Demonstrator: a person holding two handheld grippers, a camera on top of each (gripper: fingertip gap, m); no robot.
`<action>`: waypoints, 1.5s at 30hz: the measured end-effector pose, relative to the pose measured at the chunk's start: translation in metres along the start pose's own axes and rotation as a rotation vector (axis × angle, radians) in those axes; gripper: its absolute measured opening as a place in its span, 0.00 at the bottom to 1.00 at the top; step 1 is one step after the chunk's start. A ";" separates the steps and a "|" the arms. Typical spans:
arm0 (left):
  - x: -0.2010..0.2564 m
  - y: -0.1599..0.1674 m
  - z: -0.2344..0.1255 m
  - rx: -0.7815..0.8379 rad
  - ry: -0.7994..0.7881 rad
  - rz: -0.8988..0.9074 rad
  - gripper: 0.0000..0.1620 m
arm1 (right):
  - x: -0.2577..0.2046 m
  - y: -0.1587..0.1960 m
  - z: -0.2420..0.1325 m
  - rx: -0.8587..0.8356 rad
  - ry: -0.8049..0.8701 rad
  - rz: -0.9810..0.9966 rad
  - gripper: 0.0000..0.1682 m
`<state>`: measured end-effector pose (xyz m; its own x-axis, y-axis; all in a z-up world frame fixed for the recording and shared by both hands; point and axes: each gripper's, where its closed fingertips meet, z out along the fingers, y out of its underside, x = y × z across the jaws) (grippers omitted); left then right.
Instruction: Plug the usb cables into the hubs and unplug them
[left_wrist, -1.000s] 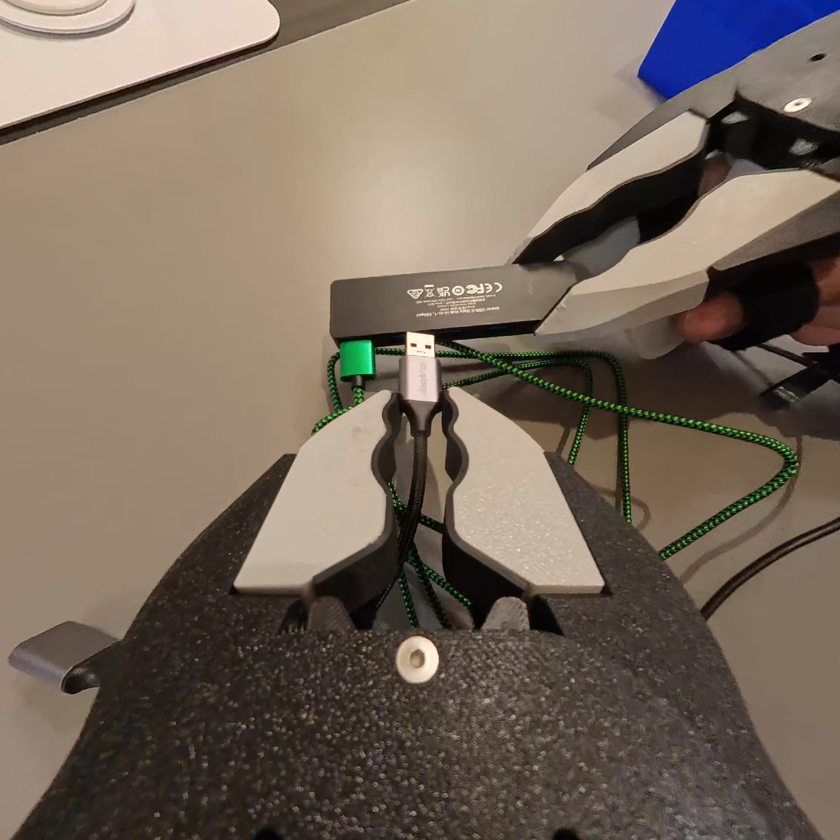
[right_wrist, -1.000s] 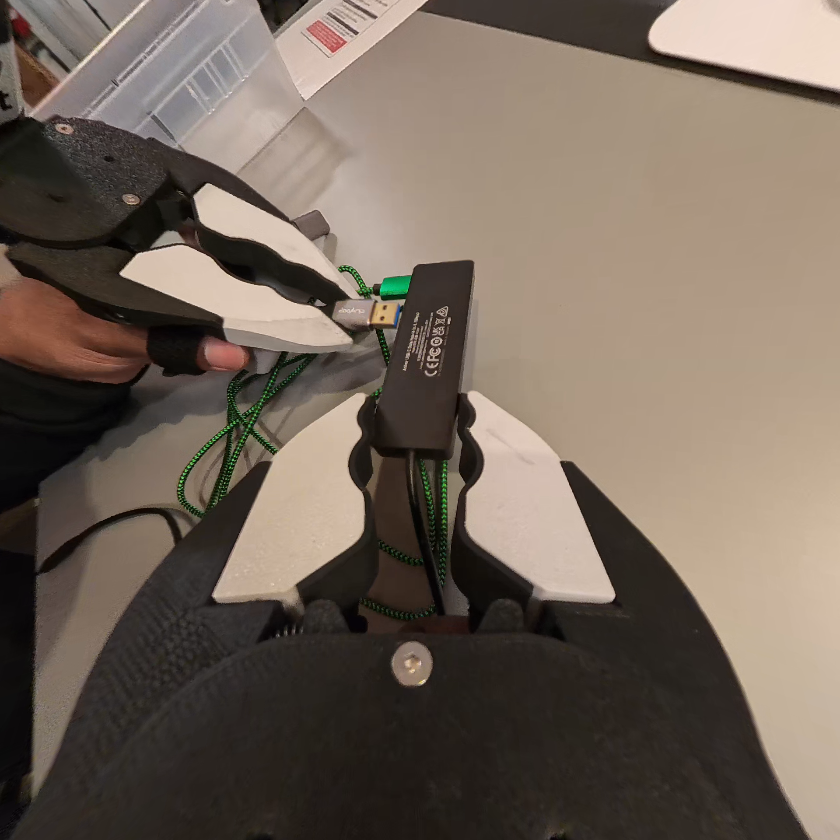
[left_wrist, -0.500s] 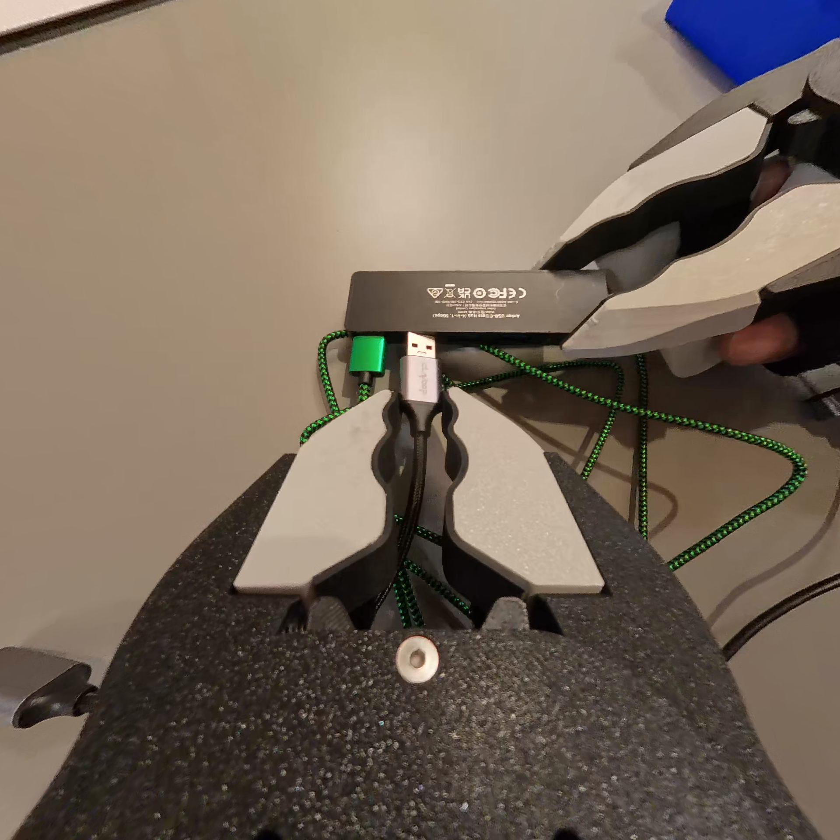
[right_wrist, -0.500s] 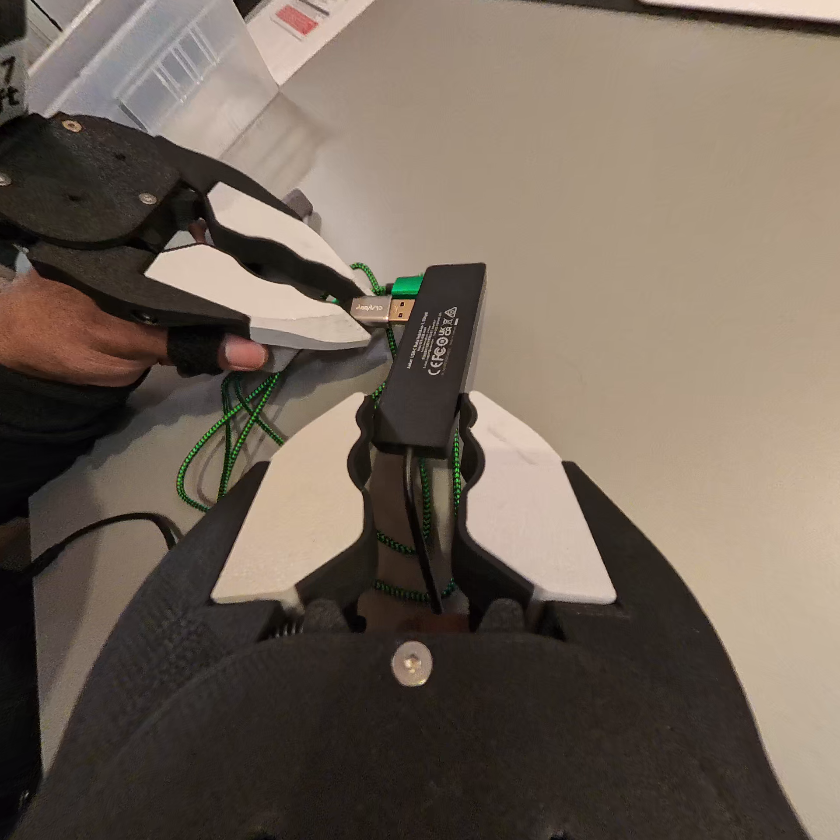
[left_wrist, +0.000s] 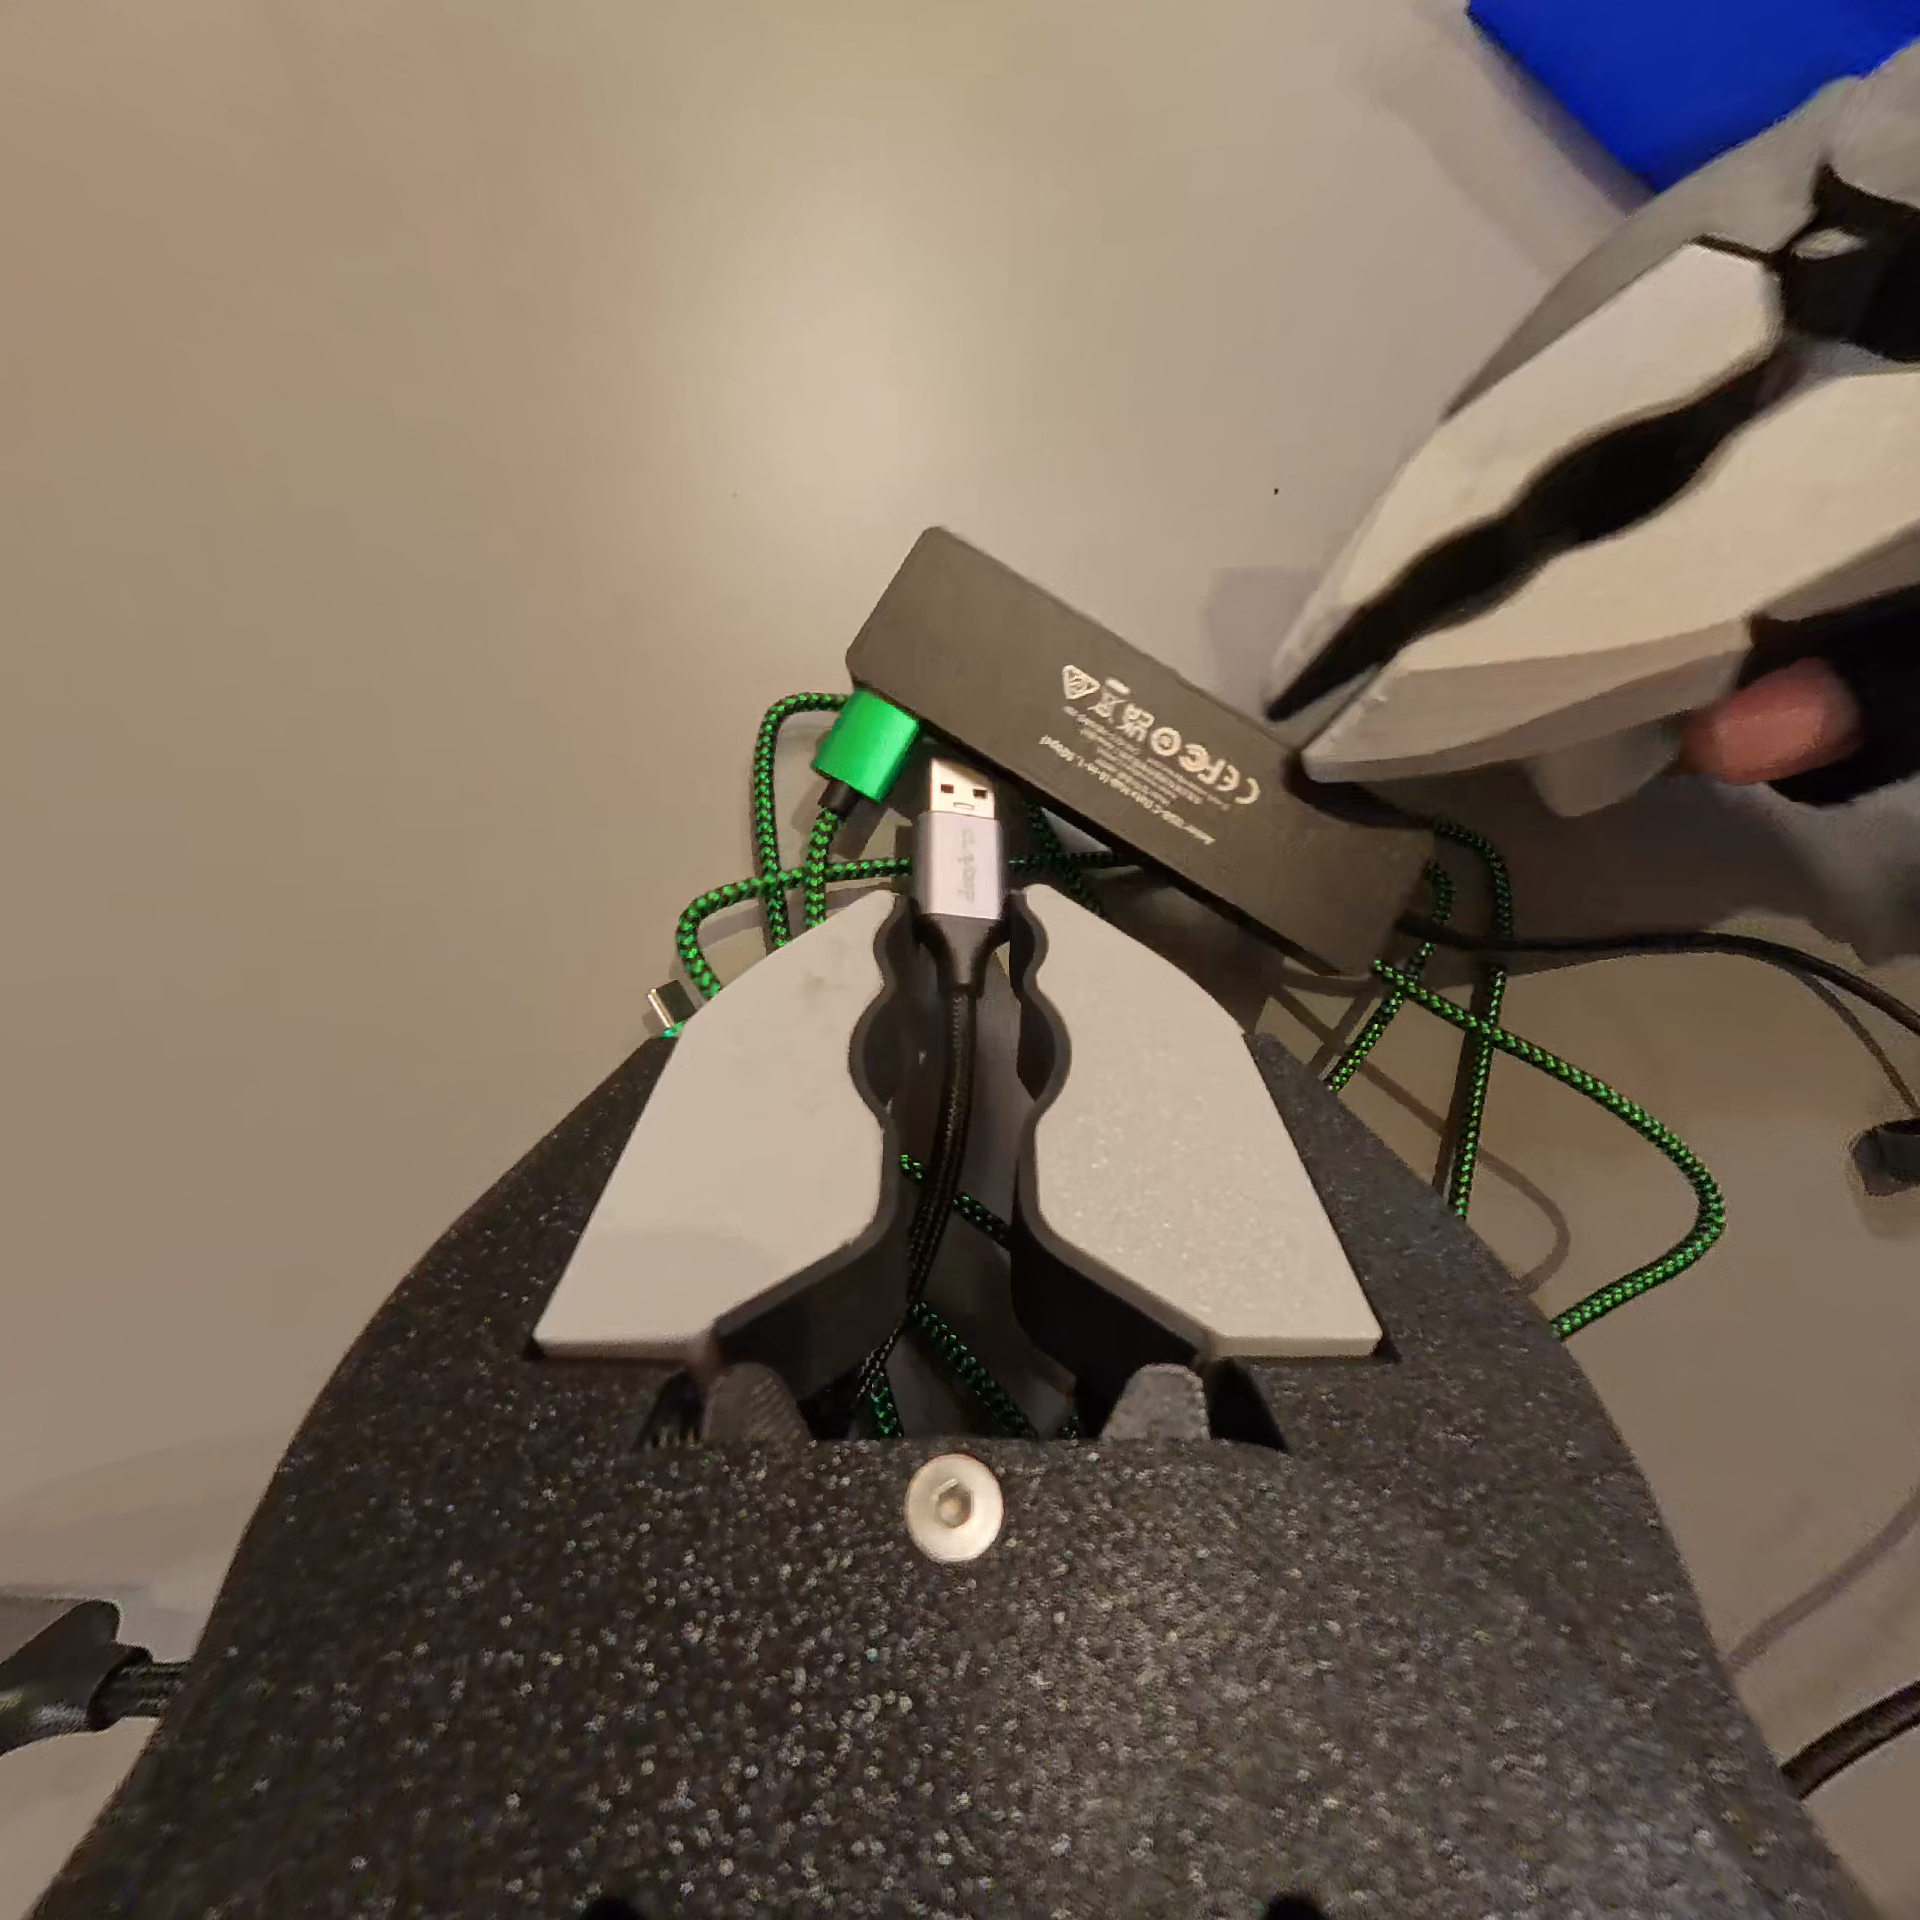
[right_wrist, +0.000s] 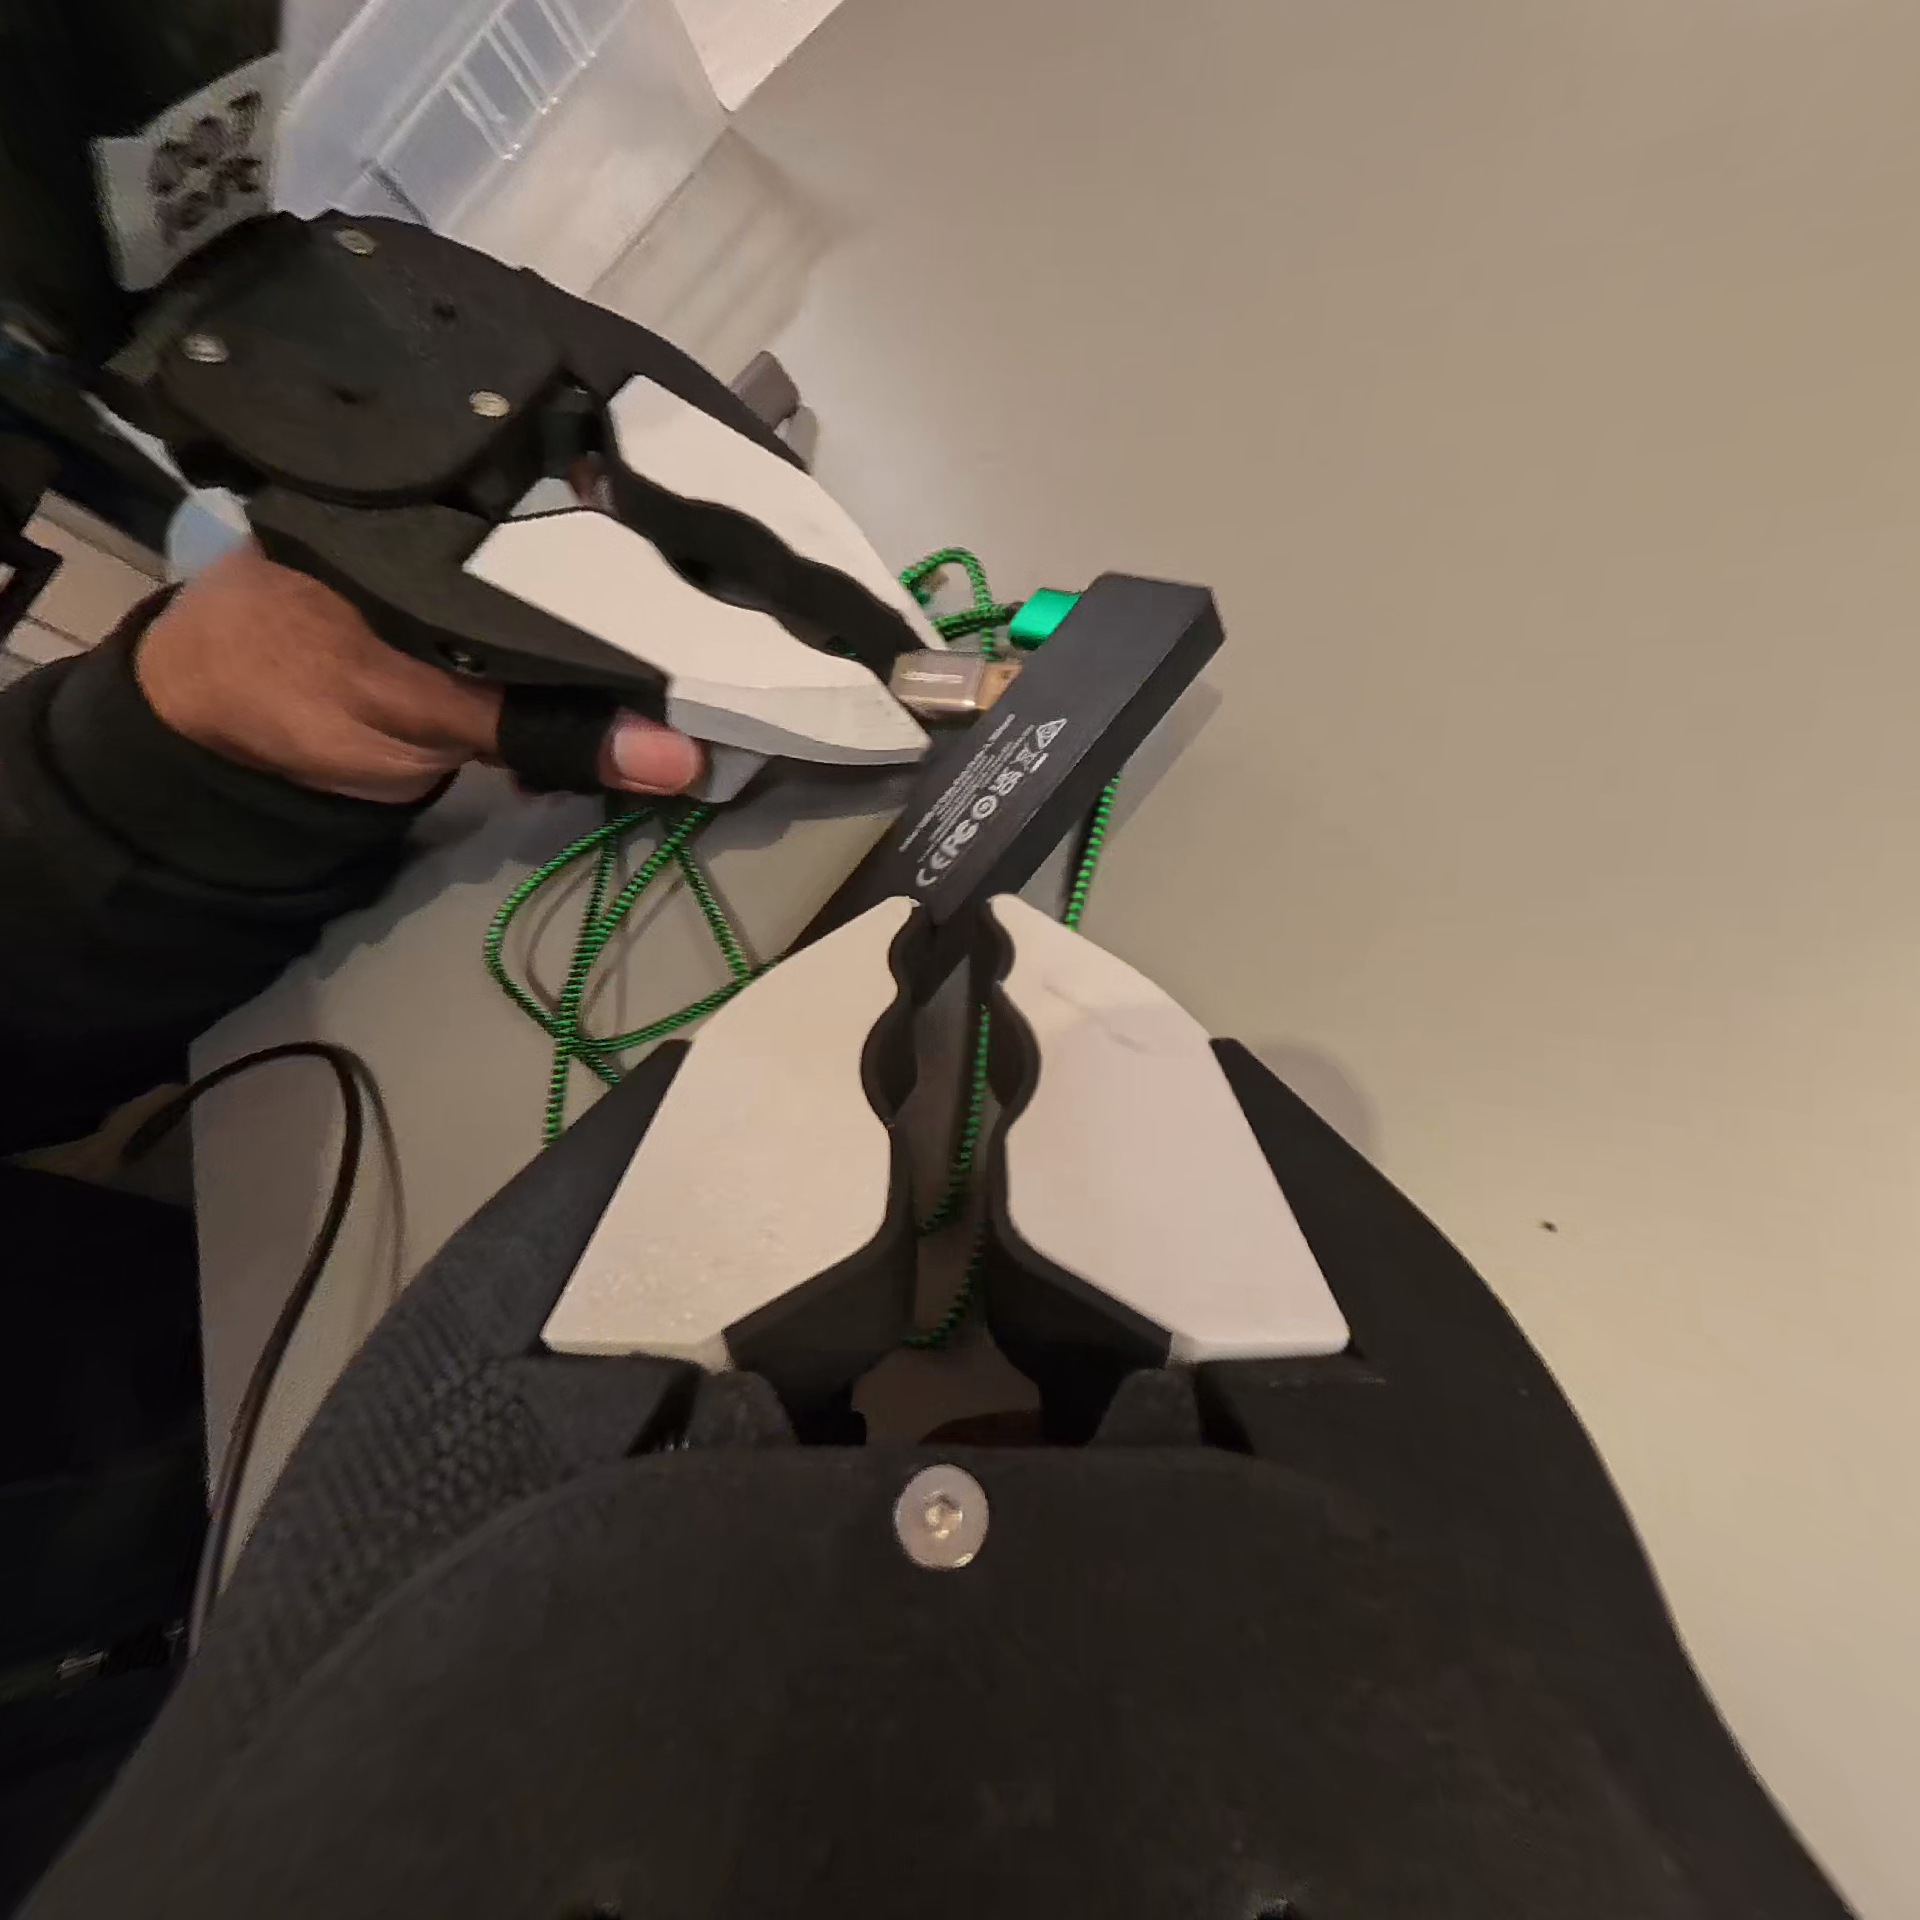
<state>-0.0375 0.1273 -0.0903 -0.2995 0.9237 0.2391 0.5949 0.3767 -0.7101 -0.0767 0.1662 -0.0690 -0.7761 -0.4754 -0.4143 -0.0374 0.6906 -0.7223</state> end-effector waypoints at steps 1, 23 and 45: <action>0.001 0.000 0.001 0.003 0.007 0.010 0.10 | 0.007 0.002 0.000 -0.009 0.023 0.003 0.06; 0.011 -0.007 -0.001 0.056 0.081 0.118 0.10 | 0.010 -0.019 0.017 -0.092 -0.465 0.433 0.08; 0.029 -0.052 -0.038 0.341 -0.112 0.499 0.10 | -0.017 -0.054 -0.017 0.180 -0.761 0.465 0.06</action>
<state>-0.0492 0.1374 -0.0209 -0.1341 0.9629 -0.2343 0.4171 -0.1596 -0.8947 -0.0727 0.1464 -0.0134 -0.0612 -0.4460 -0.8930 0.3238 0.8374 -0.4404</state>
